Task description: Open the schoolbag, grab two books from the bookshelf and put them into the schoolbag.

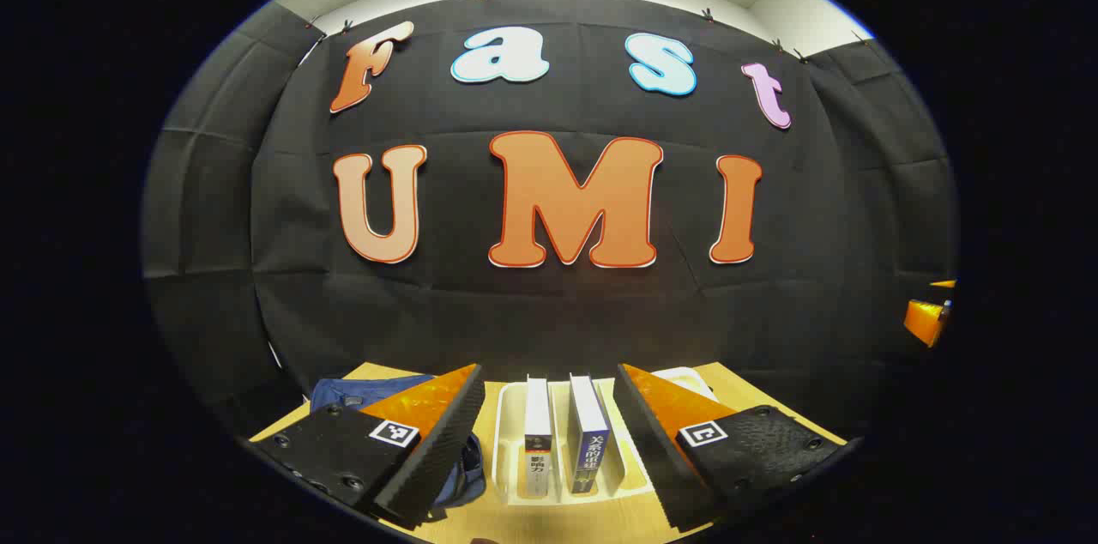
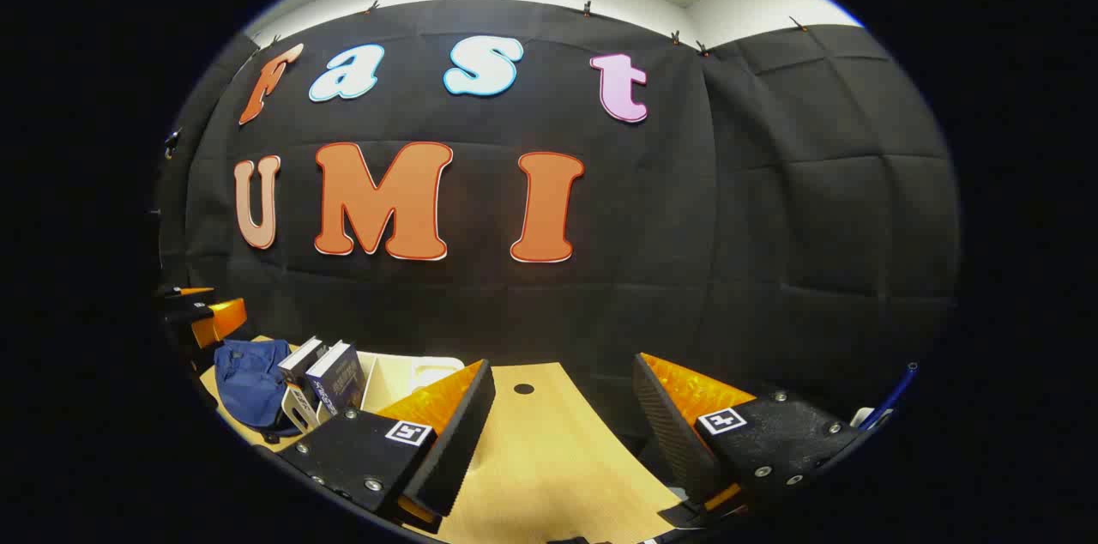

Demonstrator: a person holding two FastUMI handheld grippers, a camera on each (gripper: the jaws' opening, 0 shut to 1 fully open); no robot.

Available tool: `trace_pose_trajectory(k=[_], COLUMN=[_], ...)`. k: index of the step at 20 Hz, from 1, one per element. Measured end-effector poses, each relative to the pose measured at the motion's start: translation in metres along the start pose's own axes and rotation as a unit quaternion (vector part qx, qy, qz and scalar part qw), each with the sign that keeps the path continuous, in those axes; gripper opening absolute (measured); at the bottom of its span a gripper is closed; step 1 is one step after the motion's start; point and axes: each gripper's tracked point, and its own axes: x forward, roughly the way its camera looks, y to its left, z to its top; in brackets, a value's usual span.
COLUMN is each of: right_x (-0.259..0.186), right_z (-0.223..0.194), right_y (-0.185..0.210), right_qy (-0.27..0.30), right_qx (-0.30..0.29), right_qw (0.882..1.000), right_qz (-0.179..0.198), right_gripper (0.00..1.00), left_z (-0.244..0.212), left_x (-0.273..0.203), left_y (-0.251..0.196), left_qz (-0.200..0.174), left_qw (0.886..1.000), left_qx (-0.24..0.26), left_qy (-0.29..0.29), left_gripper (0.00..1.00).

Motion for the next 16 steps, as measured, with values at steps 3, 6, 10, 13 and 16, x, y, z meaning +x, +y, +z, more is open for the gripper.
trace_pose_trajectory(k=[3, 6, 10, 13, 16], right_x=[-0.013, -0.016, -0.017, -0.011, -0.006], right_z=[0.004, 0.004, -0.003, -0.003, 0.0], right_y=[0.013, 0.028, 0.053, 0.064, 0.076], right_qy=[-0.003, -0.006, 0.003, 0.005, 0.005], right_qx=[-0.004, -0.013, 0.009, 0.011, 0.02], right_qw=[1.0, 1.0, 0.998, 0.997, 0.996], right_qz=[0.012, 0.024, 0.057, 0.071, 0.09], right_gripper=[0.97, 0.96, 0.96, 0.97, 0.97], left_z=[-0.003, -0.006, -0.005, -0.003, -0.006], left_x=[-0.003, -0.012, -0.024, -0.031, -0.033], left_y=[0.009, 0.022, 0.035, 0.043, 0.046], left_qz=[0.0, 0.007, 0.016, 0.02, 0.019], left_qw=[1.0, 1.0, 1.0, 1.0, 1.0], left_qx=[-0.007, -0.004, 0.003, 0.013, 0.003], left_qy=[0.001, 0.004, 0.002, -0.003, 0.002], left_gripper=[0.94, 0.94, 0.94, 0.94, 0.94])
